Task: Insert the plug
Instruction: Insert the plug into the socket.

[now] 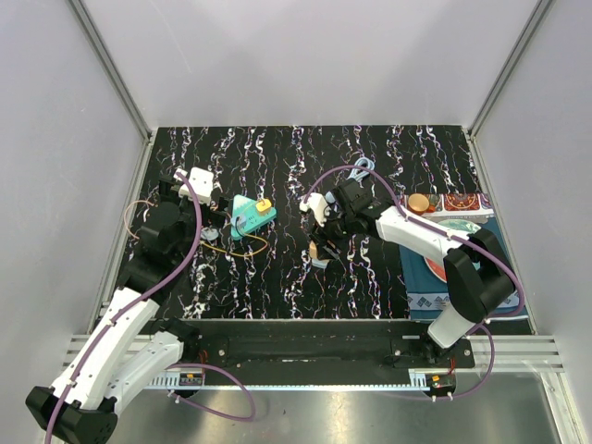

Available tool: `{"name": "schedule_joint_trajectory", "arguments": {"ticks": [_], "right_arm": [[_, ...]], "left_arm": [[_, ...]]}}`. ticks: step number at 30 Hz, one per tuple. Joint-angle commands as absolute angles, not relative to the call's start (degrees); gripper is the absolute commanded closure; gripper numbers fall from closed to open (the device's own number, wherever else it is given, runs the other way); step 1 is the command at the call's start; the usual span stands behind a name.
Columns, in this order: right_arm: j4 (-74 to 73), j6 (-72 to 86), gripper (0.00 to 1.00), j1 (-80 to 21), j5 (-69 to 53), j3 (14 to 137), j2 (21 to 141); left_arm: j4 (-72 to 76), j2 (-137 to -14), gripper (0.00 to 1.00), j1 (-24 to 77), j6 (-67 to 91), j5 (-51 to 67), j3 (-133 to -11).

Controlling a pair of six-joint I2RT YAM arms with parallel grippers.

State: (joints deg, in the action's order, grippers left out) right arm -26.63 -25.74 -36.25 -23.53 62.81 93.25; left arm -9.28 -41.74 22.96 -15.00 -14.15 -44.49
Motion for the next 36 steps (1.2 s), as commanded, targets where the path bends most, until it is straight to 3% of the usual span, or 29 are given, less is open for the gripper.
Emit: {"name": "schedule_joint_trajectory", "arguments": {"ticks": [1, 15, 20, 36], "right_arm": [[-28.21, -26.72, 1.00, -35.68, -21.18, 62.67, 92.55], [-30.94, -27.77, 0.96, -35.77, -21.09, 62.32, 97.21], [-32.16, -28.39, 1.00, -35.77, -18.91, 60.91, 96.85], [-38.23, -29.53, 1.00, -35.25, -11.87, 58.54, 102.57]], "left_arm": [[-5.71, -41.22, 0.01, 22.68, -15.29, -14.68, -44.56], [-5.80, -40.70, 0.01, 22.76, -15.47, -14.41, -44.47], [-5.71, -40.78, 0.01, 22.76, -15.47, -14.41, -44.47], [-5.36, -40.52, 0.01, 22.76, -15.73, -14.68, -44.12]]}}
